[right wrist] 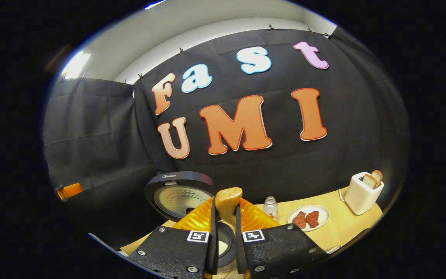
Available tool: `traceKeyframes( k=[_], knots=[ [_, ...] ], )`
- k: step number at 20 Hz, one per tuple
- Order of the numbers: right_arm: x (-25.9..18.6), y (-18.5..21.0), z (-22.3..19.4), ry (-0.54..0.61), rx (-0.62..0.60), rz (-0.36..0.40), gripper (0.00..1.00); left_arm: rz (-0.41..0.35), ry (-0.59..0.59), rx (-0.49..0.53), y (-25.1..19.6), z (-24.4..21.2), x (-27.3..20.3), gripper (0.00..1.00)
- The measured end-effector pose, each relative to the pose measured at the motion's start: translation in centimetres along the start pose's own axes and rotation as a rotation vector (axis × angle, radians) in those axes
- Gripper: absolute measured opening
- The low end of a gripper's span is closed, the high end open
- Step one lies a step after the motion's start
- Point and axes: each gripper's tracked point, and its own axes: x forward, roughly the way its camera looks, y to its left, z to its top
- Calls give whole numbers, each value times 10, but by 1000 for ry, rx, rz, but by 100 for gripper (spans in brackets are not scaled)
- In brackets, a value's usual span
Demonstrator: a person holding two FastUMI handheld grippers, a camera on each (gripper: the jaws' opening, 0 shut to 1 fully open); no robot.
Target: Close the left gripper, press the button to open the rice cooker; take a wooden spoon from the chopstick holder with the right hand, scoop a spoonful of rice and pour it into the rice cooker, then put the wooden spoon back into the chopstick holder.
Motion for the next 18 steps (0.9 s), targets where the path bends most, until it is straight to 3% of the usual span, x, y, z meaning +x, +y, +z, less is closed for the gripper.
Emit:
traceKeyframes(
  k=[7, 8, 10, 18],
  knots=[
    [-49, -86, -1, 6, 20, -126, 17, -35, -4, 14, -41, 2, -1, 100],
    [-56, -99, -3, 9, 25, -144, 17, -43, -2, 12, -46, 2, -3, 94],
    [-72, -120, -9, 15, 37, -182, 17, -48, -1, 18, -56, 1, -4, 94],
    [-106, -177, -58, 83, 85, -256, 17, -37, 10, 31, -92, -3, -20, 100]
  ],
)
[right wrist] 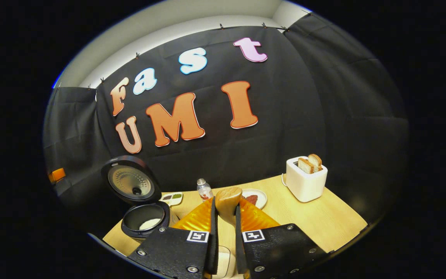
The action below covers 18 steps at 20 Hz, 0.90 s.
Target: Close the left gripper, press the button to open the rice cooker; take a wooden spoon from the chopstick holder with the right hand, scoop a spoonful of rice and pour it into the rice cooker, then put the wooden spoon back into the chopstick holder.
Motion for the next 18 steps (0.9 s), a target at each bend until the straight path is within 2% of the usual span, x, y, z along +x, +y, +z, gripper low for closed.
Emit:
traceKeyframes(
  k=[6, 7, 8, 11, 12, 18],
  knots=[
    [10, -27, -46, 78, 47, -4, 17, 23, 7, 30, -14, 3, -17, 98],
    [13, -31, -54, 91, 61, -3, 17, 23, 9, 20, -18, 4, -20, 94],
    [17, -35, -60, 100, 78, -5, 17, 28, 11, 14, -20, 3, -22, 100],
    [26, -50, -81, 129, 123, -15, 18, 55, 24, 36, -22, 1, -26, 98],
    [27, -52, -86, 136, 139, -13, 18, 67, 26, 48, -22, 0, -27, 94],
    [30, -66, -102, 176, 178, -5, 19, 73, 34, 18, -35, -3, -26, 100]
  ],
)
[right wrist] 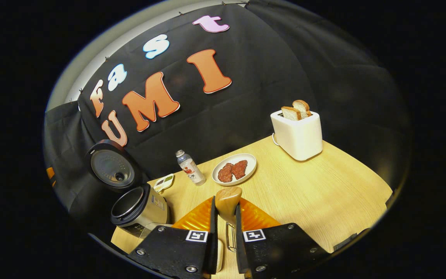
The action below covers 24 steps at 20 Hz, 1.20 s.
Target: Close the left gripper, press the button to open the rice cooker; take a wooden spoon from the chopstick holder with the right hand, scoop a spoonful of rice and pour it into the rice cooker, then put the wooden spoon back into the chopstick holder.
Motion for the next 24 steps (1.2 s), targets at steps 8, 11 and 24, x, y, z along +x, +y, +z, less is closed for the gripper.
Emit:
traceKeyframes(
  k=[8, 11, 24],
  knots=[
    [-17, -35, 26, -2, -50, -101, 46, -4, 5, -24, -19, 5, 10, 100],
    [-38, -43, 55, -47, -131, -150, 87, -19, -3, -4, -32, 13, 22, 100],
    [-102, -49, 145, -236, -261, -249, 93, -127, -72, 60, -125, 93, 149, 96]
  ],
)
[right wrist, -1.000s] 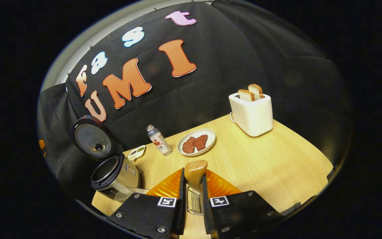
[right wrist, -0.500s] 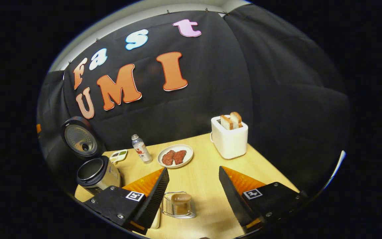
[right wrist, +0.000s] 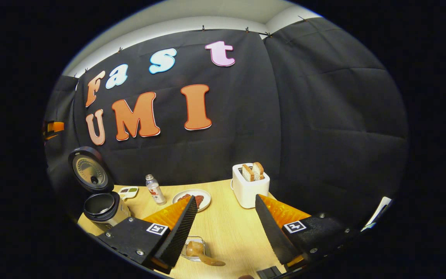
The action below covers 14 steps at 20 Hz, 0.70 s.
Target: Close the left gripper, press the button to open the rice cooker; take a wooden spoon from the chopstick holder with the right hand, scoop a spoonful of rice and pour it into the rice cooker, then put the wooden spoon back into the chopstick holder.
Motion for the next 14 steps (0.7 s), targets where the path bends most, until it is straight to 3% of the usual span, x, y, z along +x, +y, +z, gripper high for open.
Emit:
traceKeyframes(
  k=[7, 12, 13, 14],
  knots=[
    [-4, -12, -1, 13, 17, -46, 93, -12, 31, 31, -12, 2, 76, 94],
    [-7, -19, 3, 9, 31, -84, 93, 28, 116, 22, 1, -38, 123, 94],
    [-8, -20, 4, 10, 31, -91, 93, 38, 135, 25, 6, -47, 130, 100],
    [-10, -21, 5, 10, 31, -97, 93, 47, 160, 27, 10, -59, 135, 94]
  ],
)
